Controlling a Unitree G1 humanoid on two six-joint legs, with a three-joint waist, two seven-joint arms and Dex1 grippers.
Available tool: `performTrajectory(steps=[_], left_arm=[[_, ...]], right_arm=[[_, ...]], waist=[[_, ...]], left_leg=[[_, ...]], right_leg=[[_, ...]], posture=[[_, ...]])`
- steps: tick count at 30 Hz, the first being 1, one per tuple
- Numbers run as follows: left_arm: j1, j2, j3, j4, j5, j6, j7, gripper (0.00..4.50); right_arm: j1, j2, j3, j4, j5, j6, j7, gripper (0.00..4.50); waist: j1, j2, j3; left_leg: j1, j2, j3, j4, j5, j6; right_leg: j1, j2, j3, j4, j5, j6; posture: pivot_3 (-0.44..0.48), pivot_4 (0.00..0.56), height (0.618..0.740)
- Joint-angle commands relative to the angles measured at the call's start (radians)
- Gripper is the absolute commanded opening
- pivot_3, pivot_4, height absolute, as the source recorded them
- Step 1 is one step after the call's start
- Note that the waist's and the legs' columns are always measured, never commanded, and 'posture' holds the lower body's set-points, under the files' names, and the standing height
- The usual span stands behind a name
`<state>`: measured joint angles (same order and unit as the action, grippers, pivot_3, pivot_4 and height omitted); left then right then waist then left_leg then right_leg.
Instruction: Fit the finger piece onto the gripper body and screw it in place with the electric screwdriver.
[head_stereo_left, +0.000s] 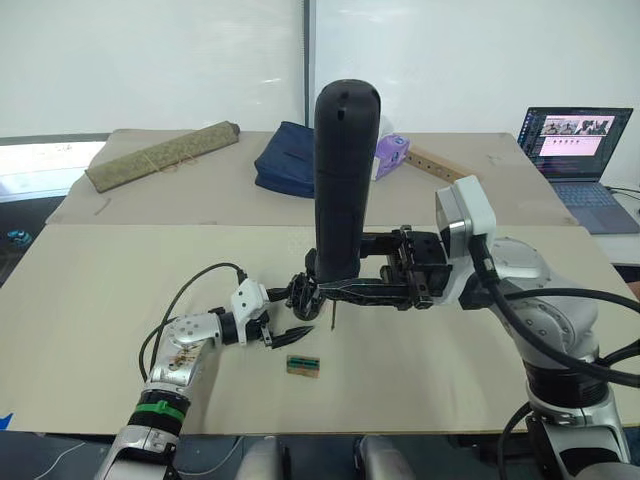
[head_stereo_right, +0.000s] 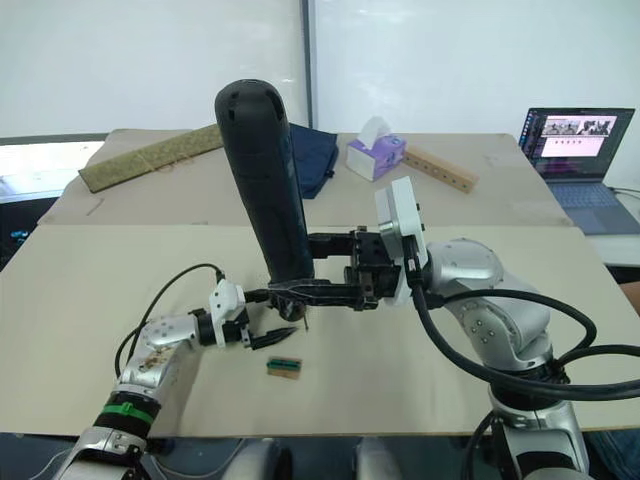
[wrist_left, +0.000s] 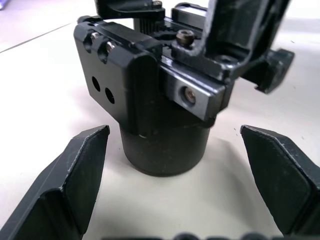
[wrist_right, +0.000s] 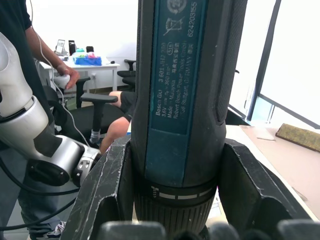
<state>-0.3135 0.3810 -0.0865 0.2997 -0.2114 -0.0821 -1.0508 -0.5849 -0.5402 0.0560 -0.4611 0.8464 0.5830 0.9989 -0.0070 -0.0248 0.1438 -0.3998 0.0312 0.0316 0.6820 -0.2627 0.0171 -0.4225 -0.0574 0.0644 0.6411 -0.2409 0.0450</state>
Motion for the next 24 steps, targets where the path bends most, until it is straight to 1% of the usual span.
performTrajectory(steps=[1,10,14,17,19,20,24], left_arm=[[0.010,-0.023,-0.020,-0.024,0.013,0.018,0.045,4.42],[-0.007,-0.036,-0.041,-0.011,0.034,0.032,0.083,4.42],[-0.003,-0.023,-0.033,-0.014,0.029,0.056,0.089,4.42],[0.000,-0.017,-0.042,-0.027,0.027,0.067,0.076,3.61],[0.000,-0.018,-0.049,-0.030,0.029,0.069,0.073,2.61],[-0.002,-0.018,-0.051,-0.030,0.030,0.068,0.072,2.26],[-0.007,-0.018,-0.056,-0.031,0.031,0.072,0.071,2.26]], right_arm=[[-0.035,0.006,-0.030,-0.018,0.016,-0.023,0.007,1.93],[-0.044,0.008,-0.027,-0.009,0.009,-0.025,0.011,1.93],[-0.046,0.006,-0.031,-0.012,0.012,-0.023,0.009,1.93],[-0.050,0.006,-0.033,-0.010,0.012,-0.024,0.009,1.93],[-0.061,0.008,-0.035,-0.006,0.015,-0.023,0.008,1.93],[-0.071,0.011,-0.038,-0.002,0.022,-0.018,0.003,1.93],[-0.120,0.029,-0.052,0.006,0.077,0.025,-0.032,1.93]], waist=[[0.001,0.000,0.000],[0.005,0.000,0.000],[0.007,0.000,0.000],[0.006,0.000,0.000],[0.005,0.000,0.000],[0.004,0.000,0.000],[0.005,0.000,0.000]], left_leg=[[0.000,0.000,0.000,0.000,0.000,0.000],[0.001,-0.001,0.000,0.000,0.000,0.000],[0.001,-0.001,0.000,0.000,0.000,0.000],[0.001,-0.001,0.000,0.000,0.000,0.000],[0.001,-0.001,0.000,0.000,0.000,0.000],[0.001,-0.001,0.000,0.000,0.000,0.000],[0.001,-0.001,0.000,0.000,0.000,0.000]], right_leg=[[0.000,0.000,0.000,0.000,0.000,0.000],[0.001,0.000,0.000,0.000,0.000,0.000],[0.001,0.000,0.000,0.000,0.000,0.000],[0.001,0.000,0.000,0.000,0.000,0.000],[0.001,0.000,0.000,0.000,0.000,0.000],[0.001,0.000,0.000,0.000,0.000,0.000],[0.001,0.000,0.000,0.000,0.000,0.000]], posture=[[0.000,0.150,0.740],[0.000,0.150,0.740],[0.000,0.150,0.740],[0.000,0.150,0.740],[0.000,0.150,0.740],[0.000,0.150,0.740],[0.000,0.150,0.740]])
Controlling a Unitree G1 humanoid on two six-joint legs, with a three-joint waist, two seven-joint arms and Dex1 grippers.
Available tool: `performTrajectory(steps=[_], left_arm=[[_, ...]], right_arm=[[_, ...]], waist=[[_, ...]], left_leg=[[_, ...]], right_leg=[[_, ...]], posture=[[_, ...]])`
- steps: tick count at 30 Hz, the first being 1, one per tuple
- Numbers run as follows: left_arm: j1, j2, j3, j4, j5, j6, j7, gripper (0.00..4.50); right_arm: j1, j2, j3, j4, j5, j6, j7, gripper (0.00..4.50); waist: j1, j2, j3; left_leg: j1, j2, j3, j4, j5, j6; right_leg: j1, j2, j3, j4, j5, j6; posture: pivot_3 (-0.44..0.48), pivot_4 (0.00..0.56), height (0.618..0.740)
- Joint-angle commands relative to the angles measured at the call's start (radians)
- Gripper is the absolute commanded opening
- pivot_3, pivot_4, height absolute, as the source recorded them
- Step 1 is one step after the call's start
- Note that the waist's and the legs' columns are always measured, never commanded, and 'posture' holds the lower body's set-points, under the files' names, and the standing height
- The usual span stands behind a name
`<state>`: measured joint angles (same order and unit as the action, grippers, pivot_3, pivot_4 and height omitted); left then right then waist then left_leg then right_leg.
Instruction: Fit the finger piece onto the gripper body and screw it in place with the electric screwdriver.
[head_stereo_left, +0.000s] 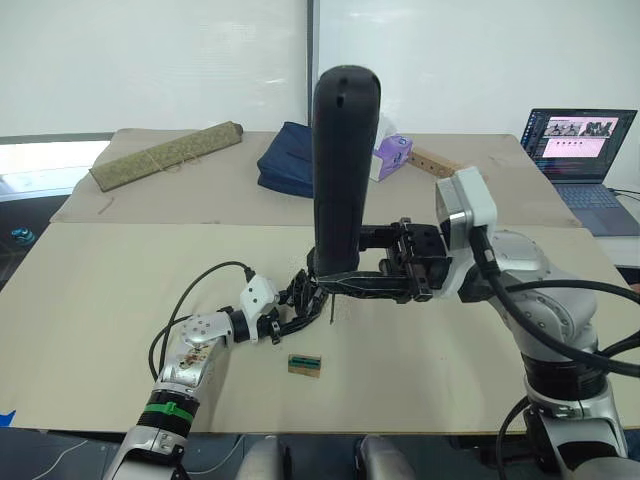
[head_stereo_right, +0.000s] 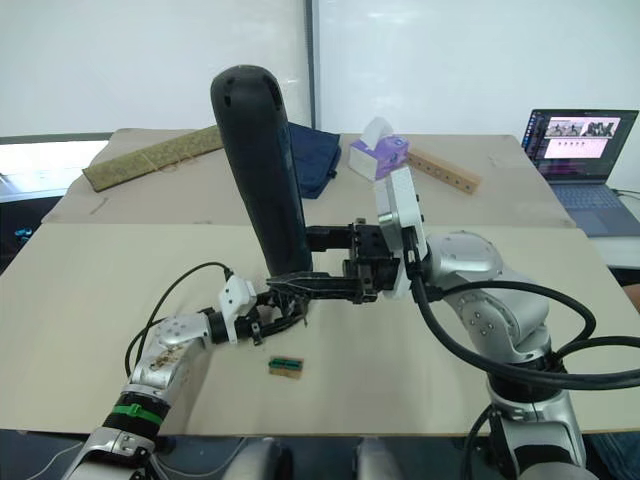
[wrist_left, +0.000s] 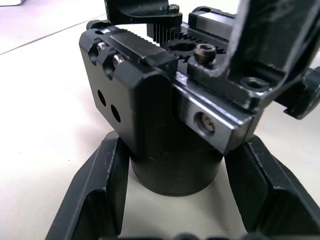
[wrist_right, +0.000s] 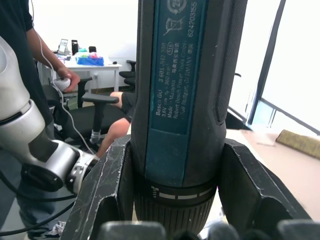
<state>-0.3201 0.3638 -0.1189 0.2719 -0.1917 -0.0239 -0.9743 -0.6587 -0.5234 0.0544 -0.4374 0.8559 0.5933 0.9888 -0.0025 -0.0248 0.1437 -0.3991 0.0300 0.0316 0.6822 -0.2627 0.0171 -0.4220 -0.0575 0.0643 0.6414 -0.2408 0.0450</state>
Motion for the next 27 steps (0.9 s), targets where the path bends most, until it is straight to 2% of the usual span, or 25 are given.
performTrajectory(steps=[1,7,14,27], left_arm=[[-0.001,0.000,-0.025,-0.003,0.011,0.014,-0.006,2.26],[0.002,0.005,-0.031,0.001,0.014,0.010,-0.011,2.26],[-0.004,0.004,-0.036,0.013,0.012,0.013,-0.015,2.26],[0.004,0.003,-0.042,0.013,0.016,0.006,-0.015,2.26]], right_arm=[[-0.057,0.016,-0.052,-0.017,0.078,0.023,-0.028,1.93],[-0.143,0.056,-0.037,0.020,0.086,0.043,-0.065,1.93],[-0.210,0.108,0.031,0.098,-0.030,0.007,-0.078,1.93],[-0.214,0.220,0.109,0.184,-0.213,-0.047,-0.096,1.93]], waist=[[0.001,0.000,0.000],[0.000,0.000,0.000],[0.000,0.000,0.000],[0.001,0.000,0.000]], left_leg=[[0.000,0.000,0.000,0.000,0.000,0.000],[0.000,0.001,0.000,0.000,0.000,0.000],[0.000,0.001,0.000,0.000,0.000,0.000],[0.000,0.000,0.000,0.000,0.000,0.000]], right_leg=[[0.000,0.000,0.000,0.000,0.000,0.000],[0.000,0.000,0.000,0.000,0.000,0.000],[0.000,0.000,0.000,0.000,0.000,0.000],[0.000,-0.001,-0.001,0.000,0.000,0.000]], posture=[[0.000,0.150,0.740],[0.000,0.150,0.740],[0.000,0.150,0.740],[0.000,0.150,0.740]])
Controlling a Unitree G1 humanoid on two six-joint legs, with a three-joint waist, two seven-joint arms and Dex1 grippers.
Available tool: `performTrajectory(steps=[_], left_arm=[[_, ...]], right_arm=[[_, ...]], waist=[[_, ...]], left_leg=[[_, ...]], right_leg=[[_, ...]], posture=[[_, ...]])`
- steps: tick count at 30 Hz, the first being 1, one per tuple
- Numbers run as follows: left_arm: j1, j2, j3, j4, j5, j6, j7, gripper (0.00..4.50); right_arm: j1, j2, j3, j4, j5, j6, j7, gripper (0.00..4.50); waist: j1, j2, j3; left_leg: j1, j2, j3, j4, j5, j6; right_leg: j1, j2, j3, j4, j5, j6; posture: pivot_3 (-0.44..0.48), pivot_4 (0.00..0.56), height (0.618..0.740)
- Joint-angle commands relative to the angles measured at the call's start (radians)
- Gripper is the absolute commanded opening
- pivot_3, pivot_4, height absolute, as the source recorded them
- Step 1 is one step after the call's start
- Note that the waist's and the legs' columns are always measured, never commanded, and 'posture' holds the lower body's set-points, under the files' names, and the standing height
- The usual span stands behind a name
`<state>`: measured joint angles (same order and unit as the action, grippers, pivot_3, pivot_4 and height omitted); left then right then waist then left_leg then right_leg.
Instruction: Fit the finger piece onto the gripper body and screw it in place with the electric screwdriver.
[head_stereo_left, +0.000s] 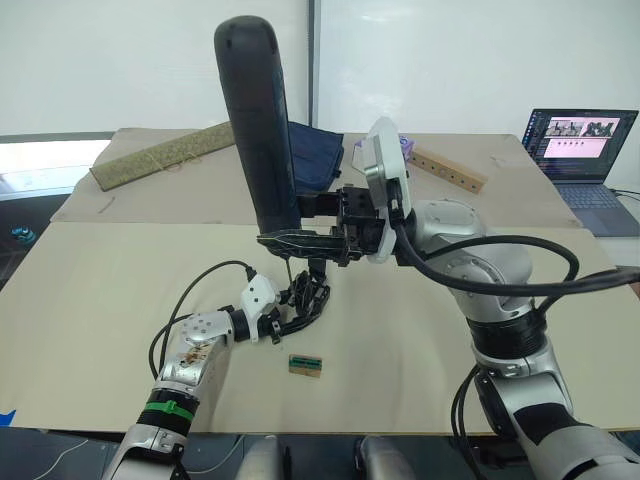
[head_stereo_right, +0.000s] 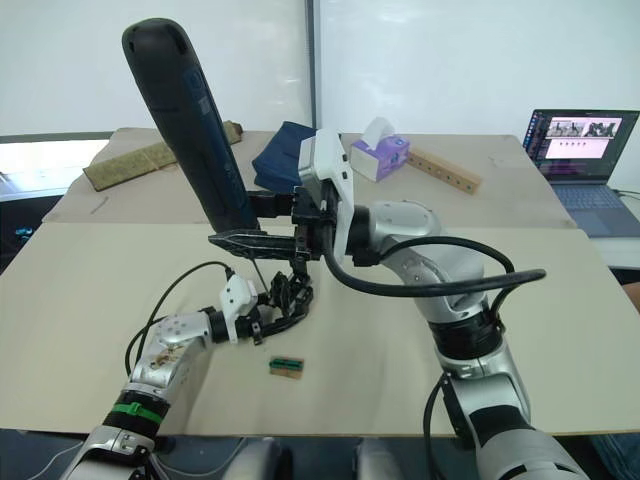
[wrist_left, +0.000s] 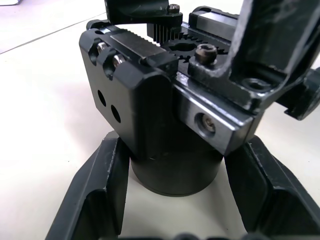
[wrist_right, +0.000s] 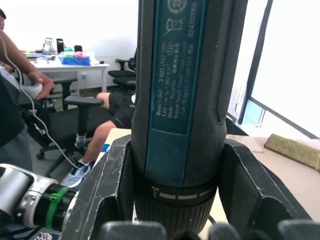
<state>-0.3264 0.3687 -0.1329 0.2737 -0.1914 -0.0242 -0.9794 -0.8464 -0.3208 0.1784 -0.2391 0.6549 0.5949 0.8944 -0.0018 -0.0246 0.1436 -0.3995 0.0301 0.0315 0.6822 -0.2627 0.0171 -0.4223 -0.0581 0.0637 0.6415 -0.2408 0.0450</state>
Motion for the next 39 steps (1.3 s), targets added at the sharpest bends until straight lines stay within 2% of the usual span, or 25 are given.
performTrajectory(steps=[1,39], left_arm=[[0.010,-0.002,-0.029,0.012,0.016,0.006,-0.010,2.26],[0.047,0.013,-0.033,-0.009,0.017,0.022,-0.012,2.26]], right_arm=[[-0.025,0.021,-0.010,-0.010,-0.023,-0.055,0.003,1.93],[0.024,0.075,0.033,0.072,-0.175,-0.130,0.071,1.93]], waist=[[0.000,0.000,0.000],[-0.005,0.000,0.000]], left_leg=[[0.000,0.000,0.000,0.000,0.000,0.000],[0.000,0.000,0.000,0.000,0.000,0.000]], right_leg=[[0.000,0.000,0.000,0.000,0.000,0.000],[0.000,0.000,0.000,0.000,0.000,0.000]], posture=[[0.000,0.150,0.740],[0.000,0.150,0.740]])
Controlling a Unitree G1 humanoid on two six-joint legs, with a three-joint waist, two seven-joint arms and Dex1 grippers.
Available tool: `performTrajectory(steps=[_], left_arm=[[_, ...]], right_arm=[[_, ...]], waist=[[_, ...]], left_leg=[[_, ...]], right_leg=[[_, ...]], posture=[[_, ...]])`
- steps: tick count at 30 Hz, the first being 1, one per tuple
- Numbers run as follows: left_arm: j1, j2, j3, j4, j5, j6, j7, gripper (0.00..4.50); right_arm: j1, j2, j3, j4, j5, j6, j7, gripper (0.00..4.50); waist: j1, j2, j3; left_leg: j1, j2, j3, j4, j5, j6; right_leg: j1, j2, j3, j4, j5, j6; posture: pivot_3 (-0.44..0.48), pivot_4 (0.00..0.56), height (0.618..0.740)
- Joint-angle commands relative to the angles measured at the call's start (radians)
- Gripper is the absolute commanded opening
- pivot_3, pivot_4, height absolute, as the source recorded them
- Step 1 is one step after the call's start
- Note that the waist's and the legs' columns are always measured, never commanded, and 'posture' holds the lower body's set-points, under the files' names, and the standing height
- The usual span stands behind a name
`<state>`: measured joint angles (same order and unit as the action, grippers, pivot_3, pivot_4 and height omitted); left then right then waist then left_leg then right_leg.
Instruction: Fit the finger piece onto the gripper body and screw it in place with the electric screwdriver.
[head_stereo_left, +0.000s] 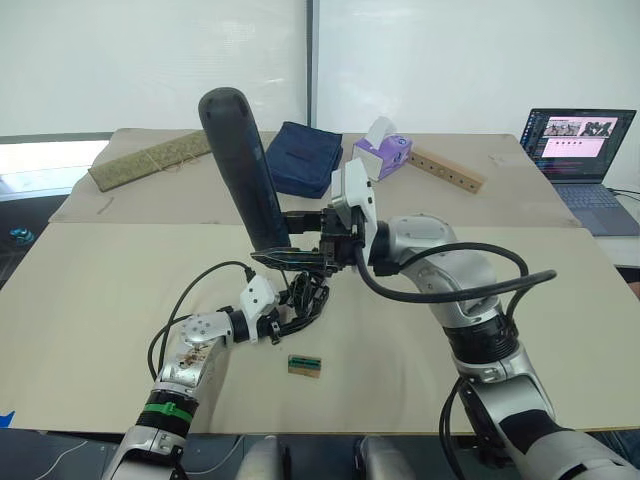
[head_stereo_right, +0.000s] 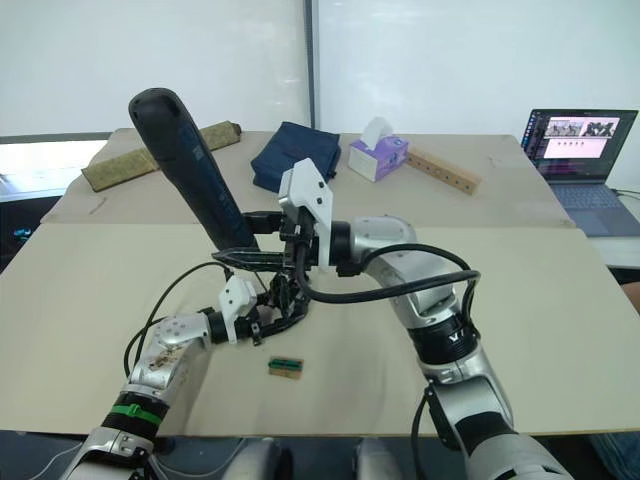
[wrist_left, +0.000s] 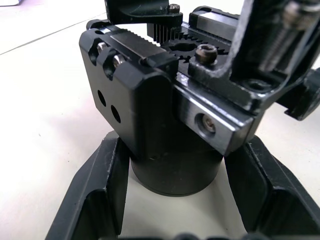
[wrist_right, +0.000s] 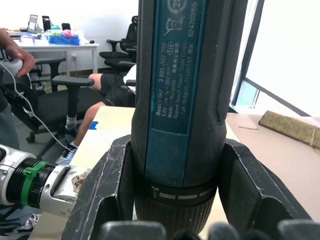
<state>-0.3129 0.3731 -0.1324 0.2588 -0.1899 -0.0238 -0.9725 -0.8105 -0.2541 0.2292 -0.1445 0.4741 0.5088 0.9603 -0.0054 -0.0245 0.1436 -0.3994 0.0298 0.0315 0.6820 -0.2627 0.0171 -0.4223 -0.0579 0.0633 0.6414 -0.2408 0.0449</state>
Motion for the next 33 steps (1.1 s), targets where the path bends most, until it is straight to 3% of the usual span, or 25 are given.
performTrajectory(steps=[1,33], left_arm=[[0.035,0.011,-0.033,0.005,0.015,0.023,-0.019,2.26],[0.034,0.009,-0.037,-0.002,0.013,0.039,-0.011,2.26]], right_arm=[[-0.011,0.007,-0.017,-0.021,0.004,-0.045,0.008,1.93],[-0.021,0.020,-0.023,-0.031,0.018,-0.016,0.035,1.93]], waist=[[-0.002,0.000,0.000],[-0.007,0.000,0.000]], left_leg=[[0.000,0.000,0.000,0.000,0.000,0.000],[0.000,0.000,0.000,0.000,0.000,0.000]], right_leg=[[0.000,0.000,0.000,0.000,0.000,0.000],[0.000,0.000,0.000,0.000,0.000,0.000]], posture=[[0.000,0.150,0.740],[0.000,0.150,0.740]])
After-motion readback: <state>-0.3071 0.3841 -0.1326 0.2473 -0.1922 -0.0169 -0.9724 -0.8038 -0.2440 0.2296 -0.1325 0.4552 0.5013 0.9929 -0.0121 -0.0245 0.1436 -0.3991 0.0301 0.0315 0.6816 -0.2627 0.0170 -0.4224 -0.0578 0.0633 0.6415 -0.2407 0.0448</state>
